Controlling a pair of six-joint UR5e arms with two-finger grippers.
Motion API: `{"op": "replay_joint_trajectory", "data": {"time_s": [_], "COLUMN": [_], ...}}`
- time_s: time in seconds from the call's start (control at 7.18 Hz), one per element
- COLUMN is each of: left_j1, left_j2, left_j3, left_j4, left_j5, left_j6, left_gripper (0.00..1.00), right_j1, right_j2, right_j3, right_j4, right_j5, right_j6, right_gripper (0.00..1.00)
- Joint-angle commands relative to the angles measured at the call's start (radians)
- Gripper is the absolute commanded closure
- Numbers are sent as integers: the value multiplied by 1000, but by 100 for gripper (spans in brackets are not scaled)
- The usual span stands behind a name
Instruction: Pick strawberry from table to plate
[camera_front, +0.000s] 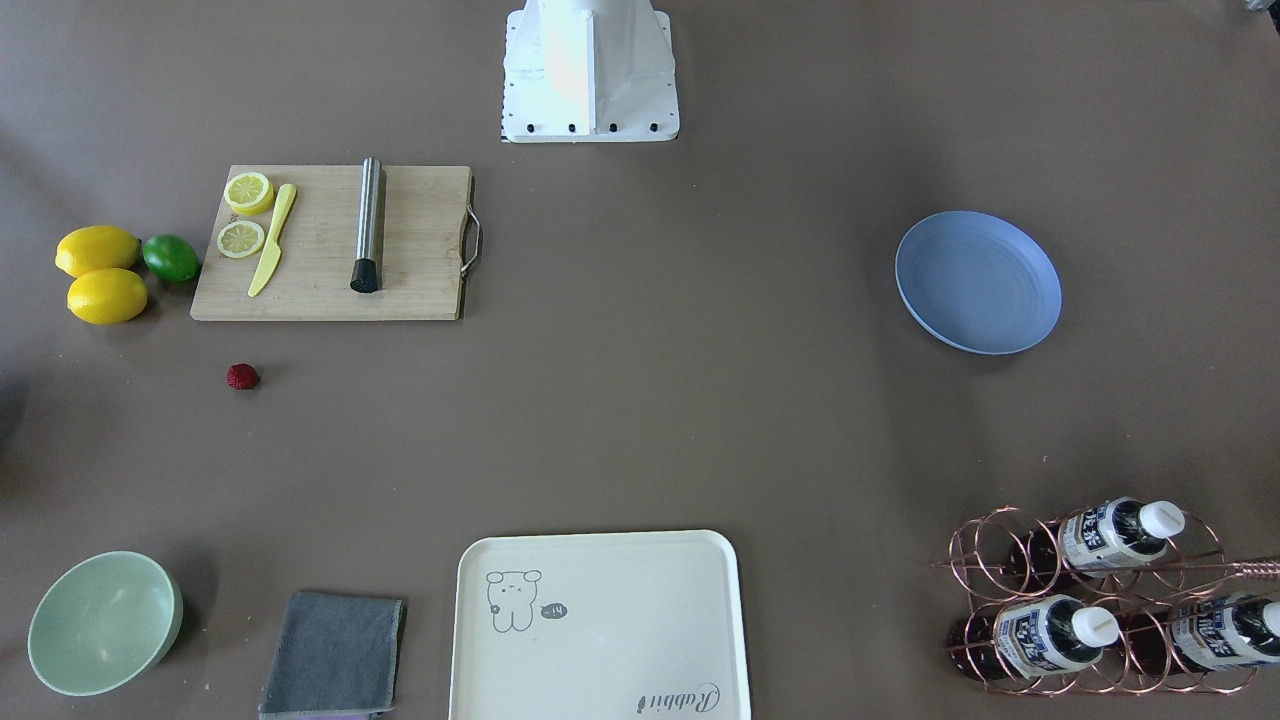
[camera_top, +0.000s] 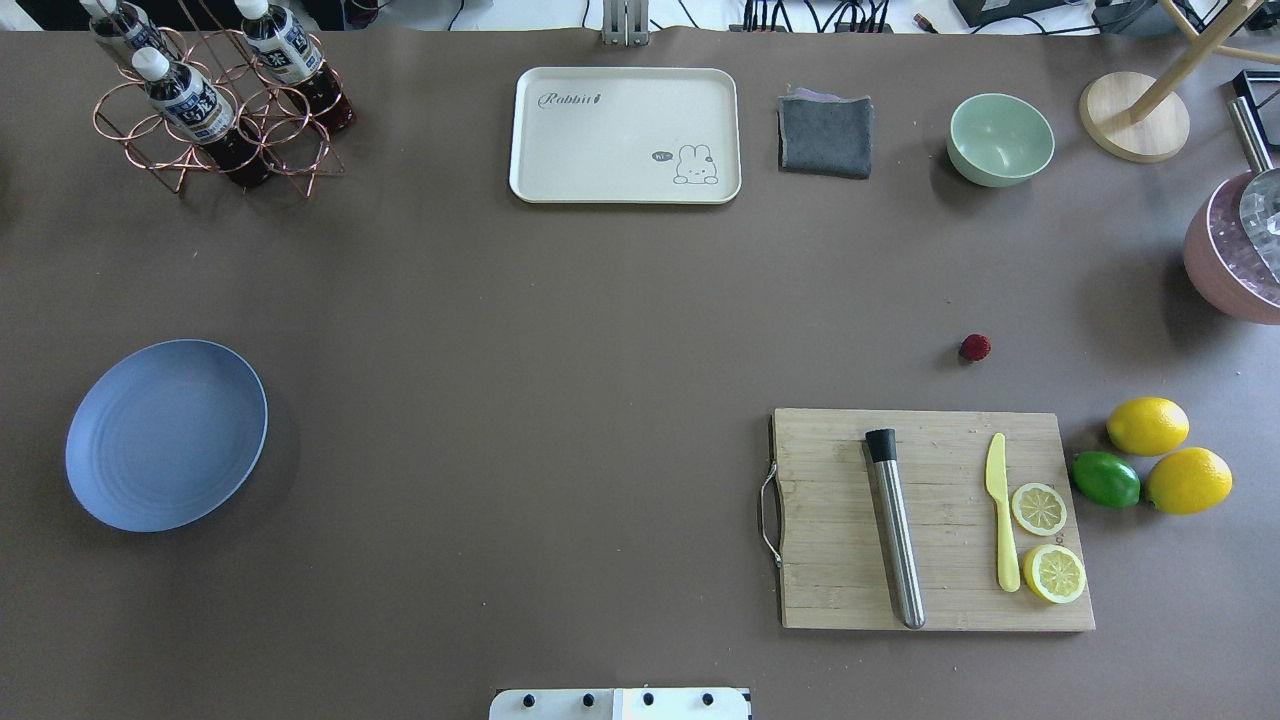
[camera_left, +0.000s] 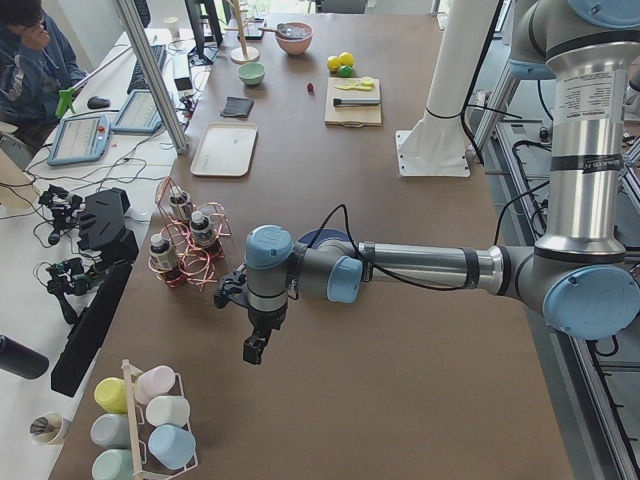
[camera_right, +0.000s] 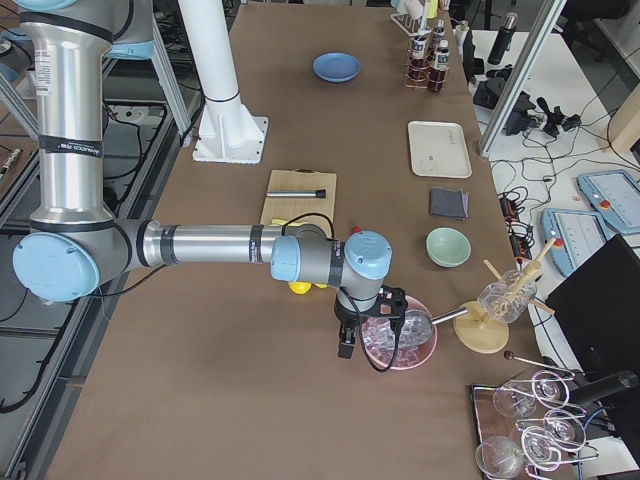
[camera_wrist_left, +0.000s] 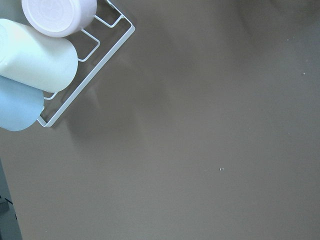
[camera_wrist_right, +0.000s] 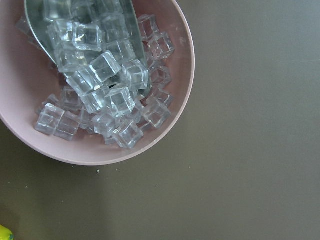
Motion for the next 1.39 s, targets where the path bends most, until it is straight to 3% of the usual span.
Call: {"op": "replay_joint_trajectory", "data": {"time_s": [0.0,0.42,0.7,0.84,0.97,1.25], "left_j1": [3,3,3,3,9,147], "left_j2": [-6,-32,-37,-49,-62,-94], "left_j3": [5,20,14,11,14,25], "left_j4": [3,-81,-136,-175,-237,-296], "left_j5": [-79,-86,-206,-225,-224,-218], "left_j6": [-1,6,0,-19,-51,-109], "left_gripper": [2,2,2,2,2,2], "right_j1": [0,0,0,-2,-32,-93], "right_j2": [1,-1,10,10,14,14], "right_j3": [6,6,17,72,119,120], "right_j4": [0,0,0,0,23,173], "right_j5": [2,4,17,60,76,80], "right_j6": [0,5,5,3,5,76], "right_gripper": [0,0,0,0,0,0]}}
